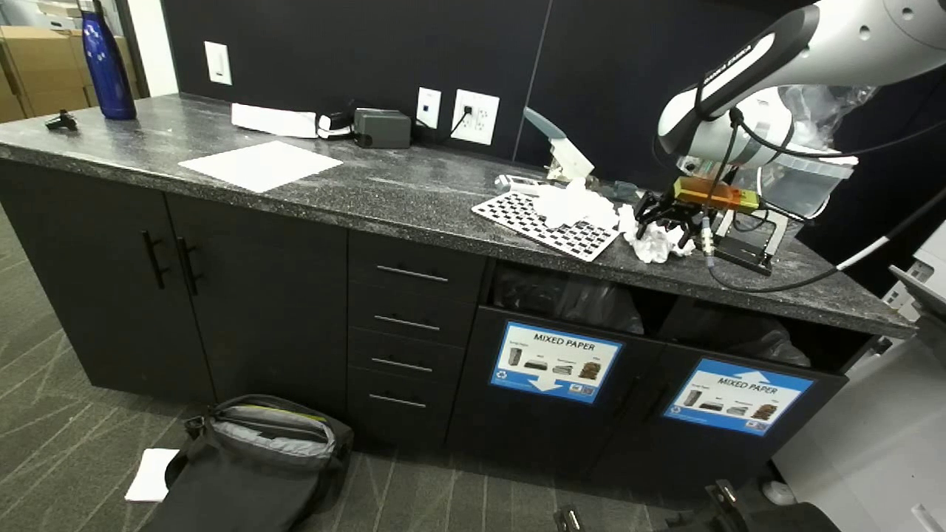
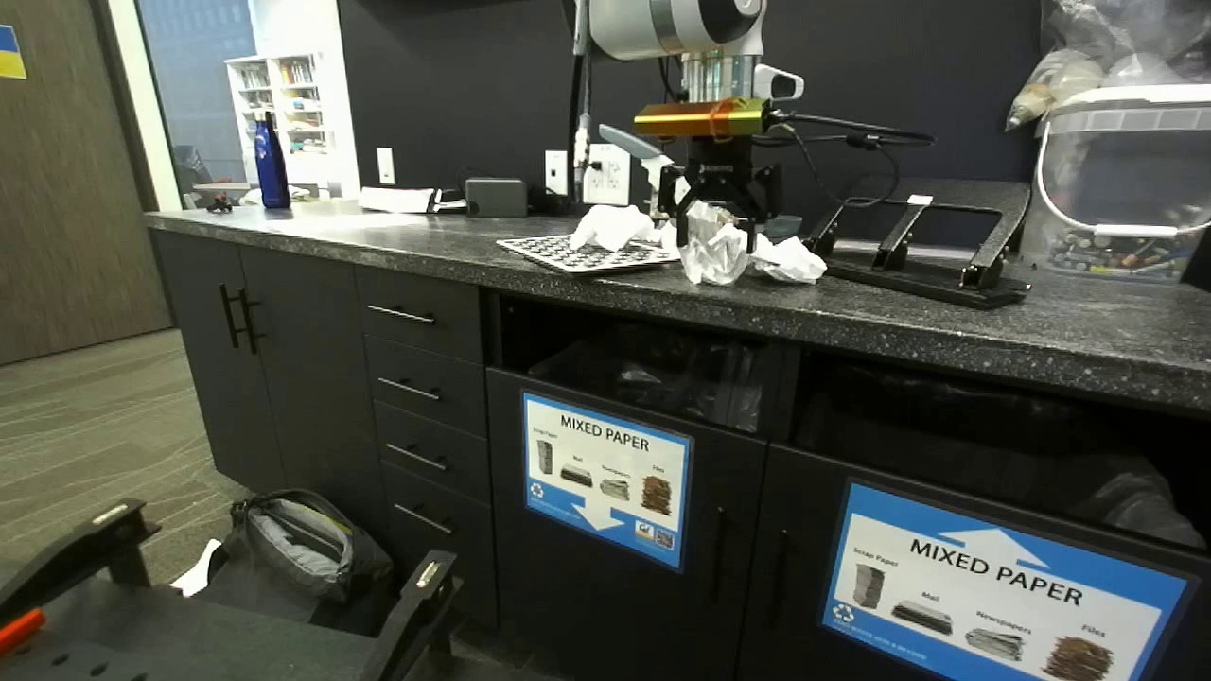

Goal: Pick up all the papers from the counter and throw them in the bin

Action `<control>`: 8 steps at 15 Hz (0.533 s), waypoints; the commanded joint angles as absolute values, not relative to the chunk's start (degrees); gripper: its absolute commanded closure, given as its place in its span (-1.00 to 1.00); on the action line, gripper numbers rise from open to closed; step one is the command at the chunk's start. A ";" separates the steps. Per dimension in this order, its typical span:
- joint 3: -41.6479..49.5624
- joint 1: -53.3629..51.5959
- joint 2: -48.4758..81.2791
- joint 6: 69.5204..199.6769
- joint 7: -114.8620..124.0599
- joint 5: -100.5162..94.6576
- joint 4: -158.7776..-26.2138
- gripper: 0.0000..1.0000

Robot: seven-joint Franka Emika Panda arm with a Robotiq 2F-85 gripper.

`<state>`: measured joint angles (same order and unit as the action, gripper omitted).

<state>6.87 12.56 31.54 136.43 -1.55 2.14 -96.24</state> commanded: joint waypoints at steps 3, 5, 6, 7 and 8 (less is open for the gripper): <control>5.10 14.14 35.84 135.72 -5.63 3.86 -90.98 -1.00; 4.97 14.38 36.57 135.71 -7.15 3.33 -90.26 -0.48; 4.95 14.44 36.83 135.90 -7.33 3.38 -90.16 -0.31; 4.98 14.51 37.08 135.77 -7.45 3.41 -89.81 -0.17; 5.04 14.59 37.18 134.73 -6.70 3.86 -89.42 -0.02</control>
